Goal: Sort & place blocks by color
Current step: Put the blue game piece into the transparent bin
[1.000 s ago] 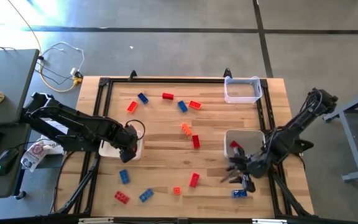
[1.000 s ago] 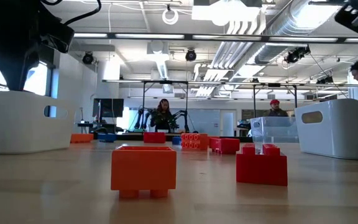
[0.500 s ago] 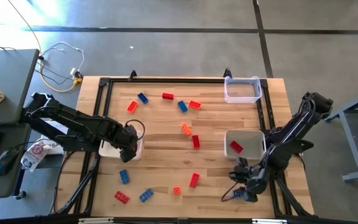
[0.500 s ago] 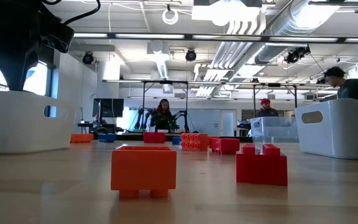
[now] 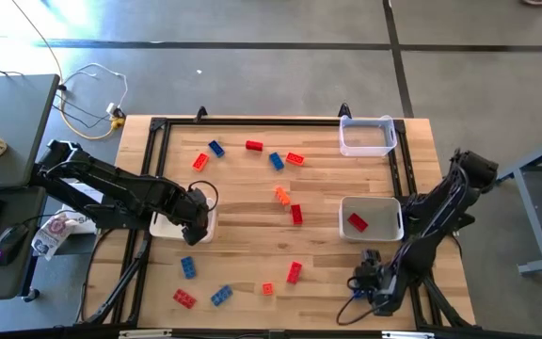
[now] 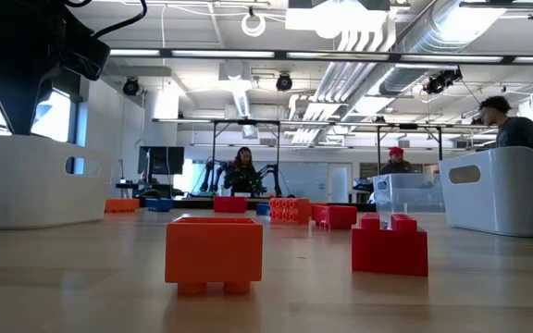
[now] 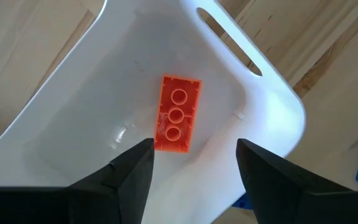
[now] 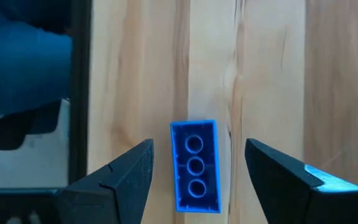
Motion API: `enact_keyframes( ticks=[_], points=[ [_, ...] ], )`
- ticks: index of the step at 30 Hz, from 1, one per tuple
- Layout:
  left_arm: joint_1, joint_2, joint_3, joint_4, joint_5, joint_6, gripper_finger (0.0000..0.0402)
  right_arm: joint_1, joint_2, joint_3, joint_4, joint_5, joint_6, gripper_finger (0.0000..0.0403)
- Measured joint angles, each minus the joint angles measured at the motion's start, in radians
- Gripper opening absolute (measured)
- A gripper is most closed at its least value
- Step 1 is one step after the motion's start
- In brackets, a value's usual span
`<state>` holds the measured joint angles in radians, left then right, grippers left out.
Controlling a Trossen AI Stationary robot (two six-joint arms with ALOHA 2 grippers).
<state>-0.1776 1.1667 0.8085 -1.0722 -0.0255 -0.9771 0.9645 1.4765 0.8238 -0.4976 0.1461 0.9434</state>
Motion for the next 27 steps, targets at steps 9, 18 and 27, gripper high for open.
enact_keyframes(
  ticks=[9, 18, 27],
  points=[
    [0.0, 0.0, 0.0, 0.0, 0.001, 0.0, 0.0214, 0.019, 0.093, 0.0, 0.001, -0.019, 0.042, 0.0238],
    [0.0, 0.0, 0.0, 0.0, 0.045, 0.001, 0.0214, 0.018, 0.175, 0.005, 0.004, -0.06, 0.078, 0.0235],
    [0.0, 0.0, 0.0, 0.0, 0.044, 0.003, 0.0214, 0.018, 0.181, 0.004, -0.01, -0.056, 0.141, 0.0107]
  ],
)
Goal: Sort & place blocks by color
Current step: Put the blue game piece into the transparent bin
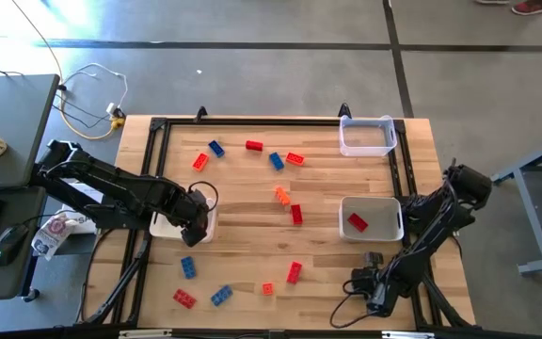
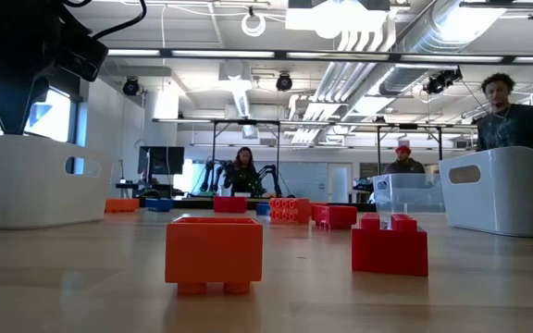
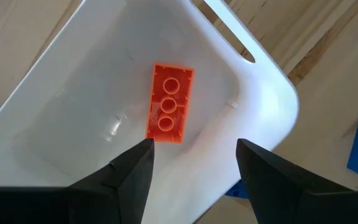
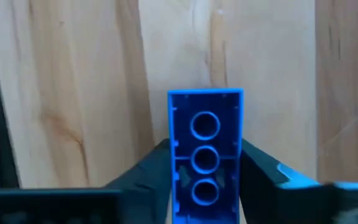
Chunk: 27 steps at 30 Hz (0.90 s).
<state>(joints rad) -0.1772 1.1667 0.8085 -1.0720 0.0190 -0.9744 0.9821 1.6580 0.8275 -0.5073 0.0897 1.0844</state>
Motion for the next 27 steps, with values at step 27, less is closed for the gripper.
enact_keyframes(
  ticks=[27],
  points=[
    [0.0, 0.0, 0.0, 0.068, -0.077, 0.192, 0.0214, -0.313, -0.424, -0.006, -0.005, 0.366, -0.215, 0.0109]
  ],
)
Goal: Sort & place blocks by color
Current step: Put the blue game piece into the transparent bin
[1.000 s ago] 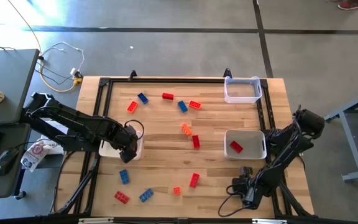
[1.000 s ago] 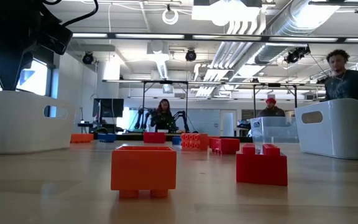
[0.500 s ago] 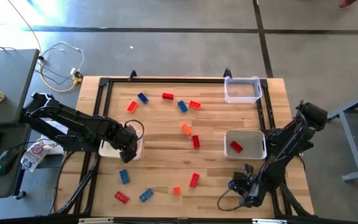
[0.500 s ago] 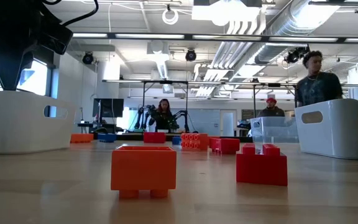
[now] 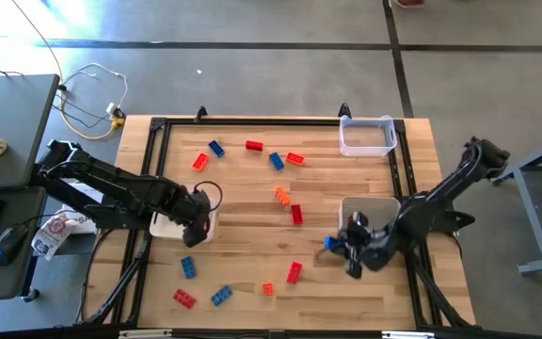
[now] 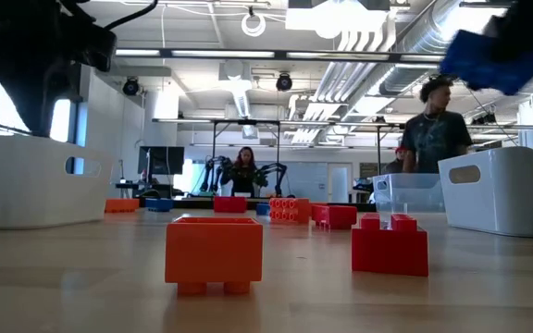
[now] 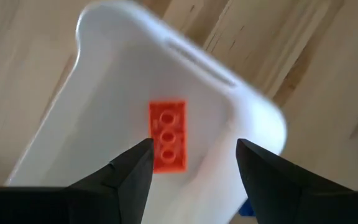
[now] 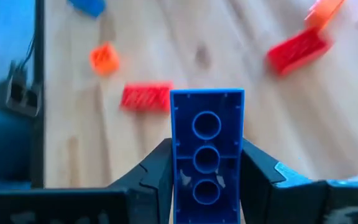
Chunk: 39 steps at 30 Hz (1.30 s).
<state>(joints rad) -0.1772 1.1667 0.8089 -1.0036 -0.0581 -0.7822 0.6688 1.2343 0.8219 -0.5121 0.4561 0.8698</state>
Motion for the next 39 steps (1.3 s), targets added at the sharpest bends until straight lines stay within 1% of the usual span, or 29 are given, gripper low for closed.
enact_keyframes(
  ticks=[8, 13, 18, 25, 32, 39],
  points=[
    [0.004, 0.0, 0.0, 0.125, -0.052, 0.095, 0.0214, -0.226, -0.113, 0.0, 0.0, 0.011, -0.198, 0.0111],
    [0.043, 0.0, 0.0, 0.192, -0.087, 0.148, 0.0214, -0.356, -0.16, 0.001, 0.0, 0.031, -0.321, 0.0112],
    [0.104, 0.0, 0.0, 0.249, -0.12, 0.206, 0.0213, -0.465, -0.191, 0.001, 0.0, 0.079, -0.418, 0.0113],
    [0.193, 0.0, 0.0, 0.331, -0.155, 0.263, 0.0213, -0.591, -0.201, 0.002, 0.0, 0.202, -0.533, 0.0113],
    [0.26, 0.0, 0.0, 0.349, -0.198, 0.264, 0.0213, -0.721, -0.201, 0.002, 0.0, 0.289, -0.606, 0.0113],
    [0.325, 0.0, 0.0, 0.349, -0.278, 0.264, 0.0213, -0.879, -0.201, 0.002, -0.003, 0.302, -0.616, 0.0113]
  ],
)
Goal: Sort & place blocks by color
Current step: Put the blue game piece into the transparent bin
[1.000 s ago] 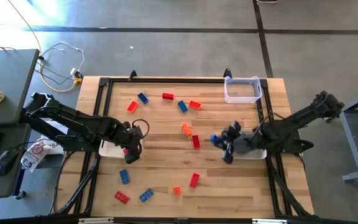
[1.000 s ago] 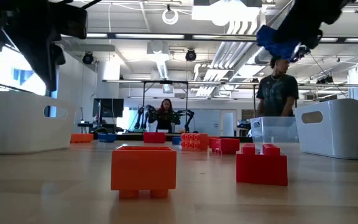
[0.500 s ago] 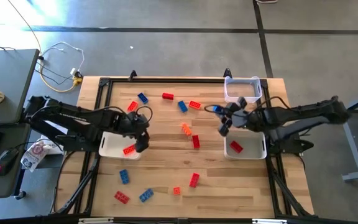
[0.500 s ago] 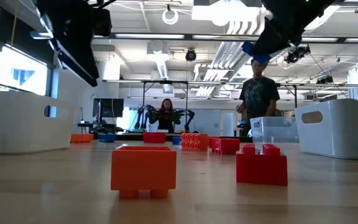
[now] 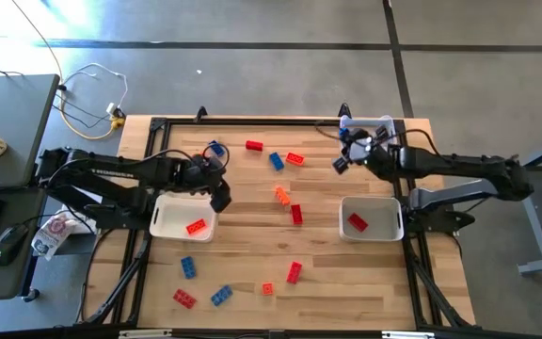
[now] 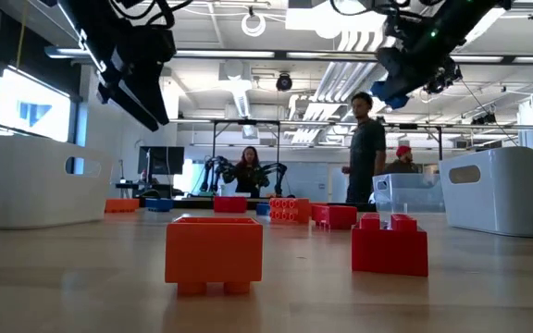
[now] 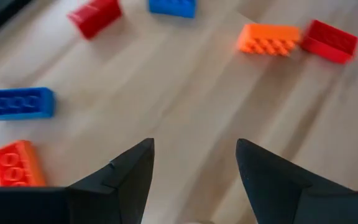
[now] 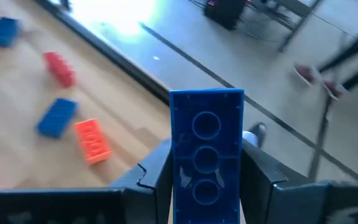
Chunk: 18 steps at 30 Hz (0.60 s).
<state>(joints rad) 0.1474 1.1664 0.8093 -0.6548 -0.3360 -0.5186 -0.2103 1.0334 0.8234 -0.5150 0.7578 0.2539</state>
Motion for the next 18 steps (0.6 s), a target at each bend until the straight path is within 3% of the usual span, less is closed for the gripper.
enact_keyframes(
  ticks=[5, 12, 18],
  points=[
    [0.051, 0.0, 0.0, 0.001, -0.056, -0.001, 0.0213, -0.121, 0.011, -0.002, -0.03, -0.018, -0.001, 0.0113],
    [0.128, 0.0, 0.0, 0.019, -0.058, 0.002, 0.0213, -0.284, 0.079, -0.003, -0.055, -0.08, -0.001, 0.0113],
    [0.204, 0.0, 0.0, 0.023, -0.071, 0.086, 0.0213, -0.401, 0.174, -0.004, -0.055, -0.125, -0.001, 0.0114]
  ],
)
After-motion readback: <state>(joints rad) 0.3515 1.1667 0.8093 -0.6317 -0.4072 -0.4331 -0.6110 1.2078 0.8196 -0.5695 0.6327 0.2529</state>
